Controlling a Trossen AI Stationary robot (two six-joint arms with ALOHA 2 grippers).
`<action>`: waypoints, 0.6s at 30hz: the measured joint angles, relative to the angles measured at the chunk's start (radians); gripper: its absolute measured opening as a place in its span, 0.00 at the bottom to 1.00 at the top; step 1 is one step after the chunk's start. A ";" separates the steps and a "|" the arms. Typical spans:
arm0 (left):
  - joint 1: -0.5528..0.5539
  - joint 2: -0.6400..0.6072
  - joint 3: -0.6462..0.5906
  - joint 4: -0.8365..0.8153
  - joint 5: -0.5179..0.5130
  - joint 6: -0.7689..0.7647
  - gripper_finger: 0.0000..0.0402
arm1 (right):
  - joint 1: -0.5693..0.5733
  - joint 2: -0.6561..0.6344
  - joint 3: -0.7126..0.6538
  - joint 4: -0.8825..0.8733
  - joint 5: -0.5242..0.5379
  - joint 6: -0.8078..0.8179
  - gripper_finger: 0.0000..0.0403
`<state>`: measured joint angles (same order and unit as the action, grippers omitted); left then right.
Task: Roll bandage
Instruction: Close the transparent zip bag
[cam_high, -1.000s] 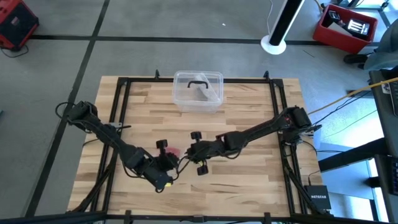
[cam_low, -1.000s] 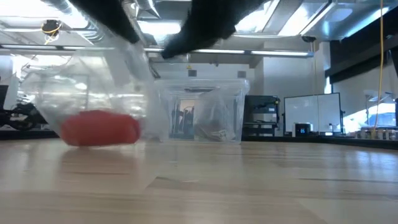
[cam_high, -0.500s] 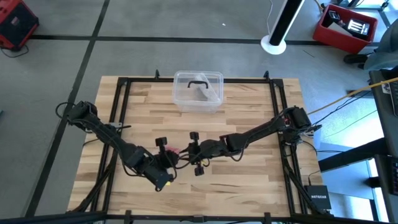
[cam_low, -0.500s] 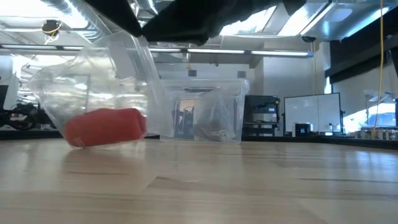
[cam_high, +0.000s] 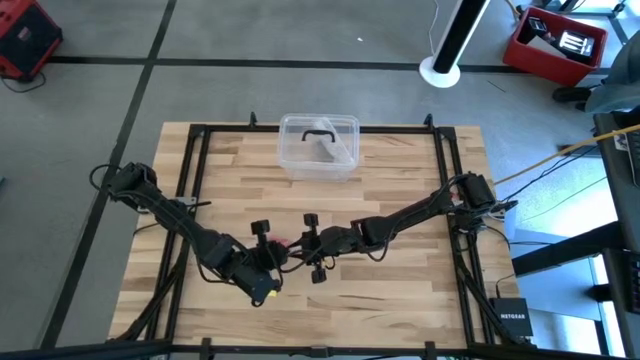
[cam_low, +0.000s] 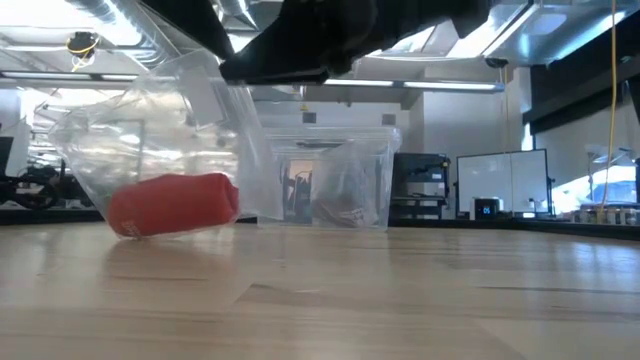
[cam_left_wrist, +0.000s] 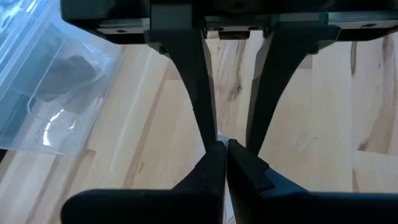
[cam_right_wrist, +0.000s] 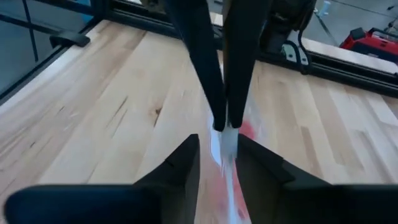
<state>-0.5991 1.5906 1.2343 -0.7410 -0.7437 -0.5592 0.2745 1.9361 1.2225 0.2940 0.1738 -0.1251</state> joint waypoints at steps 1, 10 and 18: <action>0.000 0.000 0.000 0.001 0.000 0.000 0.00 | 0.000 0.000 0.000 0.000 0.000 -0.004 0.24; 0.000 0.000 0.000 -0.001 0.001 0.002 0.00 | 0.000 -0.001 0.000 0.004 0.002 -0.011 0.05; -0.003 0.000 0.000 0.001 0.001 0.009 0.00 | 0.000 0.016 0.003 -0.008 0.027 0.013 0.10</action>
<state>-0.6022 1.5902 1.2339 -0.7397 -0.7426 -0.5499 0.2745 1.9519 1.2257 0.2856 0.2006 -0.1124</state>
